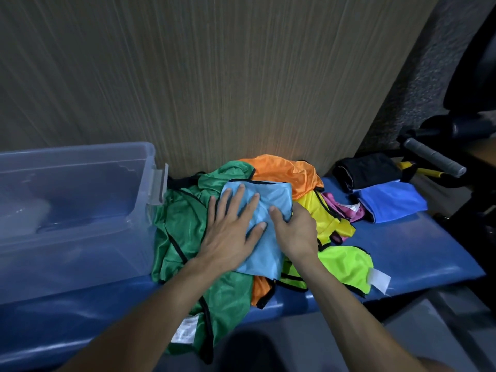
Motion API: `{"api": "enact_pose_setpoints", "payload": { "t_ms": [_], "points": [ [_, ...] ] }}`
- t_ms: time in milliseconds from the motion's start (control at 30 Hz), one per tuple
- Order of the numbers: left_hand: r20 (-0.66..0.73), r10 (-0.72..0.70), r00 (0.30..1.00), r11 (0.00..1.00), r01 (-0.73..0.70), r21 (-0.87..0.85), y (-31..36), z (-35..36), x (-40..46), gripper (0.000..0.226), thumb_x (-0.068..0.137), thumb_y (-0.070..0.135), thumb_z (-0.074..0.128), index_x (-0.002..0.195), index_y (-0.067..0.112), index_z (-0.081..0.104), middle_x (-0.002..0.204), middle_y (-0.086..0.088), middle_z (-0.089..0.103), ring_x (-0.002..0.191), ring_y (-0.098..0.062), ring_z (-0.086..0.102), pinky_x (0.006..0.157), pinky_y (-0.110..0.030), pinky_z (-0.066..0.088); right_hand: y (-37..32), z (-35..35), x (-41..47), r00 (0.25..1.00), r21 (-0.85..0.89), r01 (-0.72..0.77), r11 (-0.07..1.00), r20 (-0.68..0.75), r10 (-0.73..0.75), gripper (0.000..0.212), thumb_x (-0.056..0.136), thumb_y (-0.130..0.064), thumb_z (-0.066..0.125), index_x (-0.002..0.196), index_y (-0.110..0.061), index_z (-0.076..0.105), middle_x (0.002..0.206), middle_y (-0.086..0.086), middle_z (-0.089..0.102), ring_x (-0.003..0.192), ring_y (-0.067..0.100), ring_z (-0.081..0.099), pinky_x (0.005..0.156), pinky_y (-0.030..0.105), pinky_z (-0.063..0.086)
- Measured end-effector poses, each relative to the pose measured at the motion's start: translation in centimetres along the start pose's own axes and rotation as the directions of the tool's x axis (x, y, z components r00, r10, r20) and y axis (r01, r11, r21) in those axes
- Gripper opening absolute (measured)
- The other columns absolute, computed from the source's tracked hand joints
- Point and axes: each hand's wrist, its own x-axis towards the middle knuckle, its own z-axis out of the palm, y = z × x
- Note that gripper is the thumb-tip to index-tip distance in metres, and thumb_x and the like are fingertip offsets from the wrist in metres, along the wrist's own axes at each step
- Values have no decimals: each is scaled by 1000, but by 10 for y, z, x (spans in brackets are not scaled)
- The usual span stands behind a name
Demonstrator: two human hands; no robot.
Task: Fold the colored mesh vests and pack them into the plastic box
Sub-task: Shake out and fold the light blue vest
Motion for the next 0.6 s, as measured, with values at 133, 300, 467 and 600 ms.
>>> {"api": "enact_pose_setpoints", "payload": {
  "t_ms": [133,300,467,600],
  "points": [
    [-192,214,958,969,-233,-81,3,-24,-6,29,101,39,48,117,23,65,120,4,54,115,-20,51,98,-47,42,-5,-6,9,997,99,-70,993,21,68,32,97,-39,65,91,-8,62,82,5,65,79,28,62,65,34,41],
    [56,271,961,960,-266,-93,11,-39,-41,80,92,78,42,150,24,40,143,10,42,131,-12,40,110,-33,36,-7,-4,12,972,293,-227,929,129,197,27,88,-45,69,93,-18,69,92,5,73,88,29,70,83,49,58],
    [-11,143,990,989,-142,38,20,-34,-51,69,90,56,48,150,23,40,143,8,49,128,-16,51,102,-36,50,-16,-4,7,915,483,-399,780,269,301,21,94,-28,71,102,-9,69,103,13,76,91,31,73,86,49,61],
    [-6,100,995,995,-100,1,20,-49,-48,61,82,34,35,141,26,50,129,11,57,110,-17,59,83,-36,55,-28,-17,-8,890,511,-446,735,343,301,26,100,-25,64,112,-2,57,103,20,70,81,34,72,70,46,62]
  ]
}}
